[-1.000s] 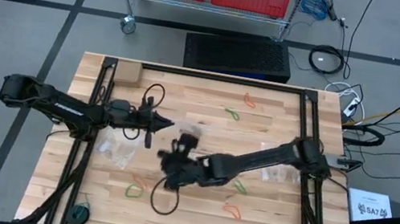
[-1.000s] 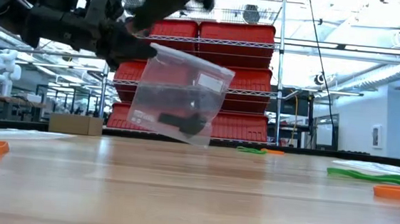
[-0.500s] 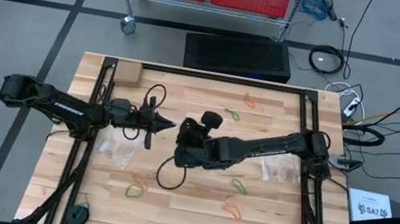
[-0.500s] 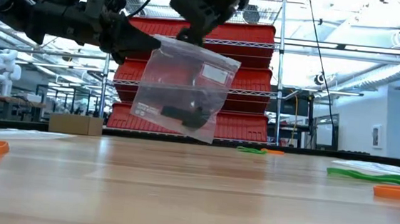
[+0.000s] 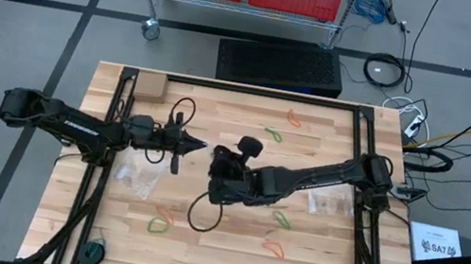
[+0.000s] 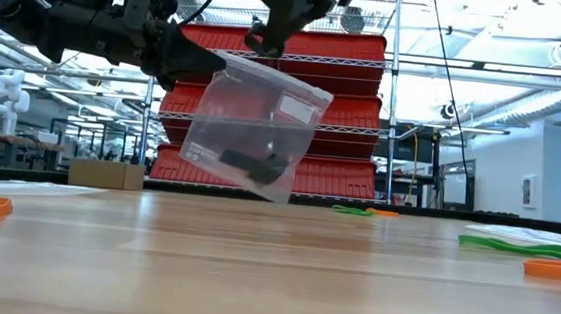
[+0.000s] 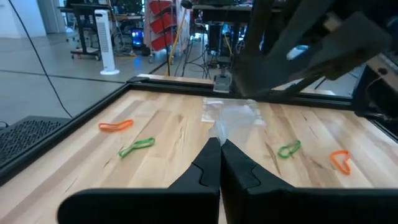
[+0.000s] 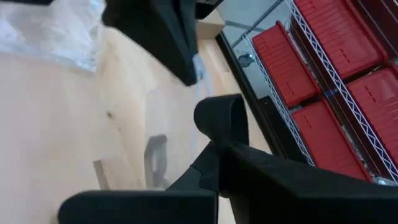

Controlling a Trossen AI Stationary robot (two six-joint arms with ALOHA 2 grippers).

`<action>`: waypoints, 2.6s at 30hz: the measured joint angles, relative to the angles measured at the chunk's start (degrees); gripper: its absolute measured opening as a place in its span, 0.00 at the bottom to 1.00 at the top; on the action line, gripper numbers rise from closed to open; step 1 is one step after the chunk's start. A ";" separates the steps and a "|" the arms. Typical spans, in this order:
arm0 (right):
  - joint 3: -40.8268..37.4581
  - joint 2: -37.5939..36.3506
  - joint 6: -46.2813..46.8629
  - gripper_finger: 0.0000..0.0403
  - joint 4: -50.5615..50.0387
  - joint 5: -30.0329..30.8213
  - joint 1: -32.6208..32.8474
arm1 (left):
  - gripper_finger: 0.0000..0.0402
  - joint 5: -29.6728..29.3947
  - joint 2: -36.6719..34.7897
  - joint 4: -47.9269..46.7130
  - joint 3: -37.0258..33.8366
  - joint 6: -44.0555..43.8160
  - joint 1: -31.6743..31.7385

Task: Sort rubber bands
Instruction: Put the black rubber band into the top left transparent zip bag

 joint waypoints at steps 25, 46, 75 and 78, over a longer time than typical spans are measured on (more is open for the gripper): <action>0.00 0.00 4.45 0.00 -1.93 -8.15 -2.23 | 0.00 0.02 0.00 -0.04 0.00 -0.31 -0.04; -0.07 0.02 8.55 0.16 -5.59 -19.98 -6.66 | 0.00 1.68 0.00 0.16 0.00 -0.44 -0.04; -0.07 0.02 3.24 0.28 -2.78 -22.51 -3.14 | 0.00 3.28 0.00 -0.04 0.59 -0.50 -0.28; -0.07 0.02 3.25 0.24 -1.06 -22.53 -3.18 | 0.00 3.22 0.00 -0.06 0.59 -0.50 -0.28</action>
